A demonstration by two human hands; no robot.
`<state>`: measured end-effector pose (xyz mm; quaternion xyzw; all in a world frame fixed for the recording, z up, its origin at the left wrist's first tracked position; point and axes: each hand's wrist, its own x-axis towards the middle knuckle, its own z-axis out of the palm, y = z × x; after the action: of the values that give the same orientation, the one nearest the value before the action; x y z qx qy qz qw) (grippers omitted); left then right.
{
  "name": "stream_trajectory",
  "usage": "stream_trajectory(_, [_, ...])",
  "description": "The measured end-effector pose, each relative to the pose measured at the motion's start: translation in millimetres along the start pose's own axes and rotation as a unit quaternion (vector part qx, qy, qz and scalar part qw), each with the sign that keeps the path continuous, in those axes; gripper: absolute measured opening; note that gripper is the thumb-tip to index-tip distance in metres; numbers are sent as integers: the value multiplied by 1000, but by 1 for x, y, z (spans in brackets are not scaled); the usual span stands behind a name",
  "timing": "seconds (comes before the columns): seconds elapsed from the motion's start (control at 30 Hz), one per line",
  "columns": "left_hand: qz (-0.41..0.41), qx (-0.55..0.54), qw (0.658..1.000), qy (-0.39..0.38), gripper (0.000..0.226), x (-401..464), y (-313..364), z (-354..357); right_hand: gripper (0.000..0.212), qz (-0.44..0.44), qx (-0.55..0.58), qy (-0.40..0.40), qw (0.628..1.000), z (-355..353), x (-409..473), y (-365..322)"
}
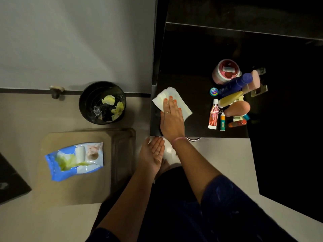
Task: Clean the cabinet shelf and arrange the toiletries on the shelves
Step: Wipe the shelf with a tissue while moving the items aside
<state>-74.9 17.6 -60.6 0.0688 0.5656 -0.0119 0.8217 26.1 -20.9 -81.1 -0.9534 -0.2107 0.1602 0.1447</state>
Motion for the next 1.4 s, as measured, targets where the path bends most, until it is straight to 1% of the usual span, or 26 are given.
stream_trajectory(0.07, [-5, 2, 1000, 3, 46, -1, 1, -3, 52, -39, -13, -11, 999, -4, 20, -4])
stream_trajectory(0.2, [-2, -1, 1000, 14, 42, 1, 3, -10, 51, -113, -22, -34, 993, -9, 46, -13])
stream_trajectory(0.4, [3, -1, 1000, 19, 44, 0, 2, -9, 50, -99, -12, -13, 995, 1, 48, -26])
stream_trajectory(0.53, [-1, 4, 1000, 16, 44, -2, 1, -7, 50, -119, -4, -39, 992, -6, 50, -20])
stream_trajectory(0.6, [1, 5, 1000, 21, 43, -3, 0, -5, 50, -119, 8, -54, 991, -9, 42, -16])
stream_trajectory(0.7, [5, -2, 1000, 27, 41, 0, -1, -5, 52, -112, 11, -68, 991, -1, 4, -10])
stream_trajectory(0.77, [5, -4, 1000, 23, 37, 1, -1, -4, 52, -149, -19, -92, 984, 7, -27, -5])
stream_trajectory(0.83, [16, 26, 999, 31, 36, -3, -3, 0, 53, -192, -34, -117, 974, 8, -50, 3])
stream_trajectory(0.9, [19, 35, 999, 27, 41, -5, -3, 2, 54, -210, -27, -135, 968, 5, -63, 13])
stream_trajectory(0.97, [20, 10, 1000, 8, 46, -3, -3, -1, 54, -216, -18, -134, 967, 1, -68, 26])
stream_trajectory(1.03, [22, 1, 1000, 16, 40, 1, 0, -5, 54, -193, -15, -113, 975, -3, -69, 43])
stream_trajectory(1.1, [9, 8, 1000, 29, 44, 2, 2, -7, 54, -130, -14, -88, 988, -8, -65, 63])
stream_trajectory(1.2, [3, 23, 1000, 19, 46, 0, 3, -8, 54, -57, -7, -49, 997, -13, -61, 81])
stream_trajectory(1.3, [7, 24, 1000, 13, 49, -1, 2, -7, 54, -15, 3, -18, 1000, -7, -62, 76])
stream_trajectory(1.4, [2, 33, 999, 6, 49, -3, 1, -7, 55, 59, 42, 26, 997, 1, -63, 57])
